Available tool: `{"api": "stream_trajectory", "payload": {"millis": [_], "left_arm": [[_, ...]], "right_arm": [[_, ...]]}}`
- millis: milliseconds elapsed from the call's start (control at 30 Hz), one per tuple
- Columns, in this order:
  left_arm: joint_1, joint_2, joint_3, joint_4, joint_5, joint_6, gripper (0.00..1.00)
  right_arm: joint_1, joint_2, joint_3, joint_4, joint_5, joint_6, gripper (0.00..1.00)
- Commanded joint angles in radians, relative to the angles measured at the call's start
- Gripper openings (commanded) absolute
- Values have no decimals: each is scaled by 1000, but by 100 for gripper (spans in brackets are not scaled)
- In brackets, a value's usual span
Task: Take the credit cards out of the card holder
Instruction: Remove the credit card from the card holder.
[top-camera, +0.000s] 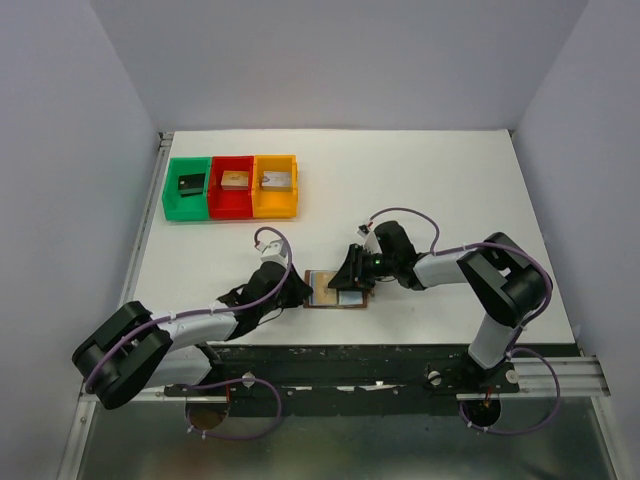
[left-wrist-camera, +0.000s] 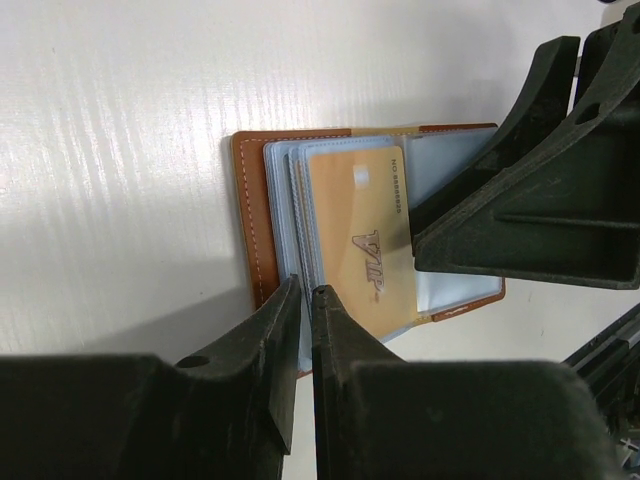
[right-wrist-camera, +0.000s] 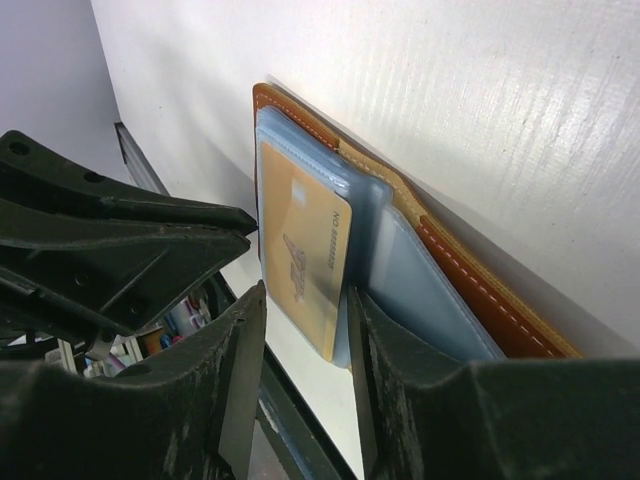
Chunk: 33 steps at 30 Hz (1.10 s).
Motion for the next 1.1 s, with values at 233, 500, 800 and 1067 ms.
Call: {"api": "stream_trajectory", "payload": {"millis": [233,500,800,1067], "left_arm": [[-6,37,-6,-17,-15,22,22],[-4,80,-8,3,-1,16,20],[-4,106,-6,29,12,9,18],[-6,131,-5,49,25,7,17]], "right_arm": [[8,-18,1,2,-3,5,42],[9,-38,38,-117,23,-78,44],[9,3,31,-68,-6,-58,45],[9,36,38,-34,-28,-42,45]]}}
